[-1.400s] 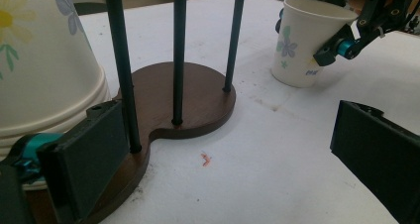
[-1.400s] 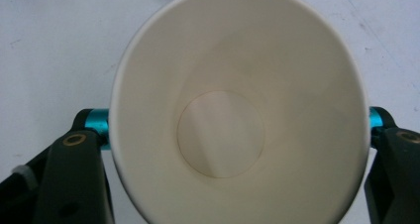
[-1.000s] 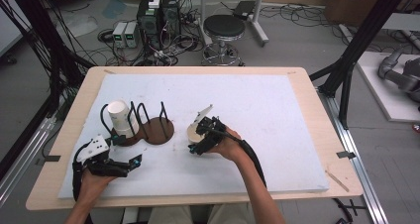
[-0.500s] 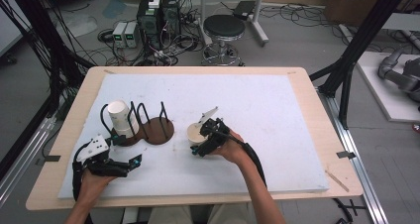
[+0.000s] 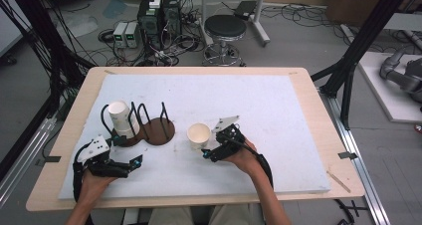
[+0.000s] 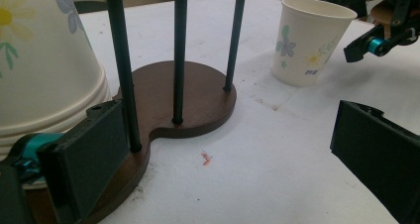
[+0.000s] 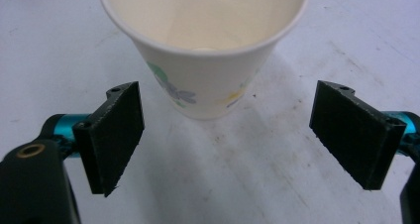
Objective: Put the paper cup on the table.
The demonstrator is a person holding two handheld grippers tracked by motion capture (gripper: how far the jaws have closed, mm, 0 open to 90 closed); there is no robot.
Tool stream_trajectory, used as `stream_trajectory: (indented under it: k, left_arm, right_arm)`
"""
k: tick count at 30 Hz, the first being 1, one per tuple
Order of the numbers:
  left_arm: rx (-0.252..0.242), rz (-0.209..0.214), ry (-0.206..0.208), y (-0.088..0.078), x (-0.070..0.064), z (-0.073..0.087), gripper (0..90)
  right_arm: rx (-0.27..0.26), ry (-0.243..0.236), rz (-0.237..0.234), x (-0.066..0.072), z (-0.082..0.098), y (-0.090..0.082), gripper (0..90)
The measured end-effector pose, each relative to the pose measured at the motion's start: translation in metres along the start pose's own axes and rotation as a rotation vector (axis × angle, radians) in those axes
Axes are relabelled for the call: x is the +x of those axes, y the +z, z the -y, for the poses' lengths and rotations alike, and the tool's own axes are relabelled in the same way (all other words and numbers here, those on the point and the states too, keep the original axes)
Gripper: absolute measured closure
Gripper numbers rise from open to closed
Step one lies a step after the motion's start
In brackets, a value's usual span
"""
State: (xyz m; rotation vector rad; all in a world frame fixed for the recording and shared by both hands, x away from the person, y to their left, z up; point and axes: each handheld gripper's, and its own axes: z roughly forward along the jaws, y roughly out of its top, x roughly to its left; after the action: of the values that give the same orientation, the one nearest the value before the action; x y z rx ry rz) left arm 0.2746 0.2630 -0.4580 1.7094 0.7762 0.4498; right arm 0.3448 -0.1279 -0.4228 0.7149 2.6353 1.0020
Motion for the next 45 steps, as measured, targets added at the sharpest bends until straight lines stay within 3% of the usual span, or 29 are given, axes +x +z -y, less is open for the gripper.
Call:
stream_trajectory:
  k: [10, 21, 31, 45]
  left_arm:
    - [0.001, -0.002, -0.002, 0.000, 0.000, 0.000, 1.8]
    - [0.005, 0.000, -0.009, 0.001, 0.000, 0.000, 1.8]
    - [0.008, -0.005, -0.020, 0.001, 0.001, 0.000, 1.8]
    - [-0.005, -0.015, -0.027, -0.001, 0.001, 0.000, 1.8]
  right_arm:
    - [-0.110, 0.035, 0.033, 0.000, 0.022, -0.016, 14.0]
    - [-0.267, 0.157, 0.052, -0.007, 0.060, -0.039, 15.3]
    - [-0.343, 0.175, 0.096, -0.007, 0.078, -0.051, 15.4]
    - [-0.379, 0.190, 0.141, -0.012, 0.090, -0.059, 15.4]
